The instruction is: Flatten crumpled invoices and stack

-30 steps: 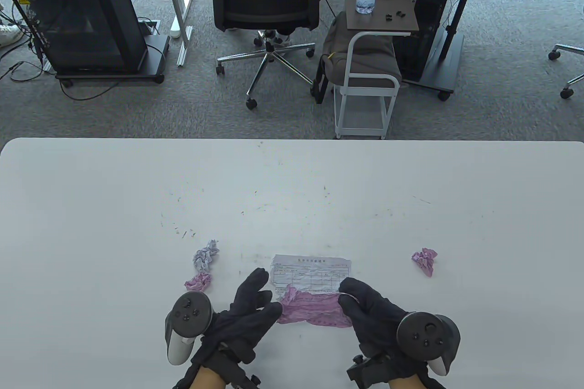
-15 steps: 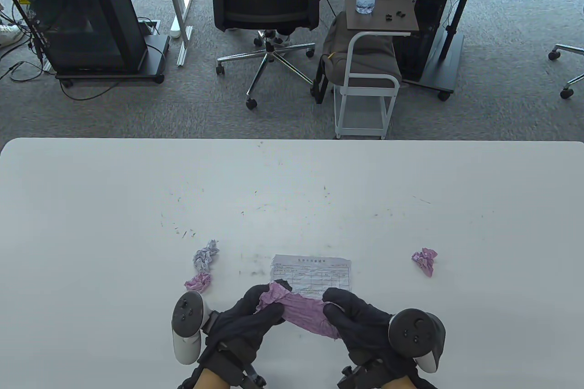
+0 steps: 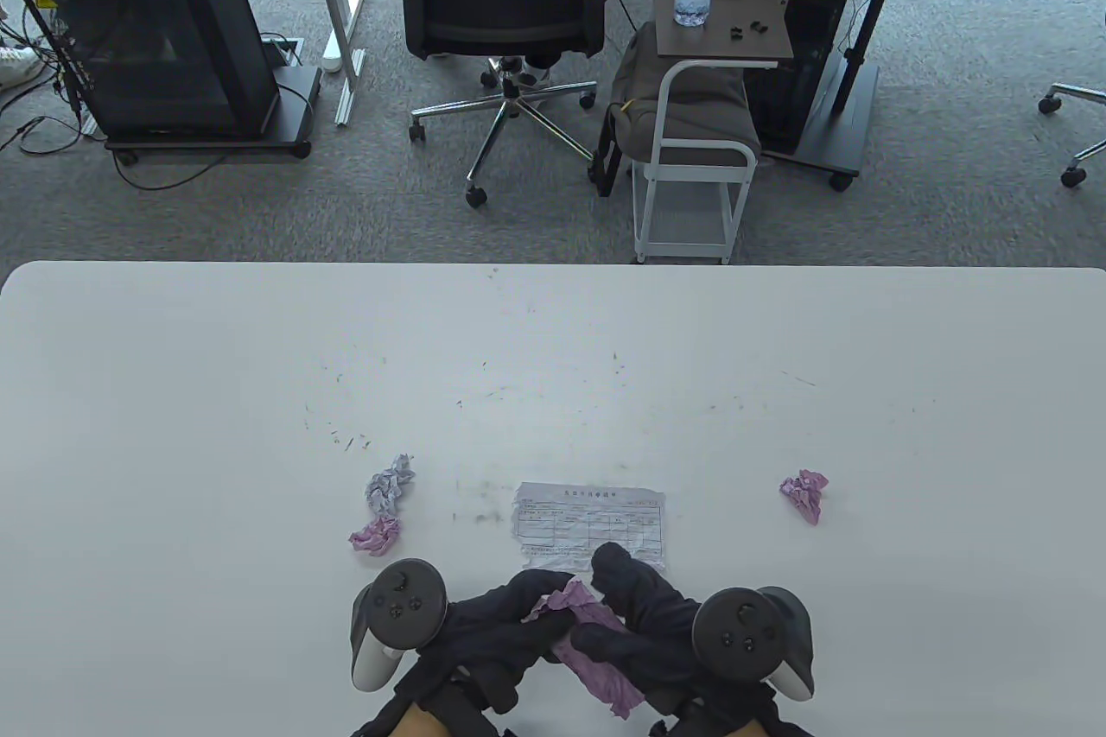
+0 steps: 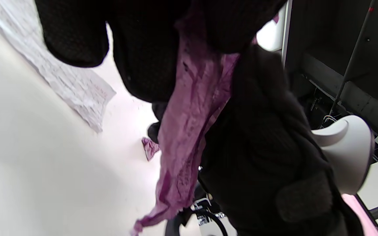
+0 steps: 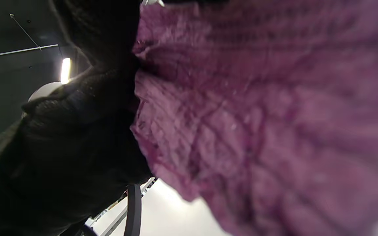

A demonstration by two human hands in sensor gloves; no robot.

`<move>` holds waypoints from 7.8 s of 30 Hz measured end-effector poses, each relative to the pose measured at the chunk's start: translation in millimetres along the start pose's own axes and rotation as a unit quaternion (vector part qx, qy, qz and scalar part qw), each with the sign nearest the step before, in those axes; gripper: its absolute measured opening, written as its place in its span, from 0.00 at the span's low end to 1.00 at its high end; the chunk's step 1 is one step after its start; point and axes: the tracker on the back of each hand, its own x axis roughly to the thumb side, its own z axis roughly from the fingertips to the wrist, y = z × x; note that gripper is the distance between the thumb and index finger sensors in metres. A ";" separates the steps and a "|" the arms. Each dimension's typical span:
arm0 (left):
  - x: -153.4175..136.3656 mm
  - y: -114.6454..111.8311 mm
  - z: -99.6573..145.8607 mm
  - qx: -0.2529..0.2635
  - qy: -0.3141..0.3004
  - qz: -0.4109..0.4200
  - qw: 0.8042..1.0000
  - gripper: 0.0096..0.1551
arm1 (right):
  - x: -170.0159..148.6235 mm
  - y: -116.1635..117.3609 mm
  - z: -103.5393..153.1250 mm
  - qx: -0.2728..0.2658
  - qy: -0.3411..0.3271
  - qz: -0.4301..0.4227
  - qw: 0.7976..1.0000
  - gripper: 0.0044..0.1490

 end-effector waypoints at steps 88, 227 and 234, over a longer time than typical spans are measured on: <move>-49.4 -29.6 -13.9 -0.220 0.225 -0.432 0.845 0.31 | -58.1 39.1 -3.0 0.157 0.149 0.286 0.934 0.26; -65.7 -17.1 -6.5 -0.238 0.339 -0.366 0.833 0.53 | -40.8 30.9 4.4 0.353 0.161 0.212 0.897 0.27; -66.0 -16.6 -6.7 -0.239 0.340 -0.365 0.833 0.53 | -30.7 44.2 1.7 0.373 0.137 0.253 0.882 0.27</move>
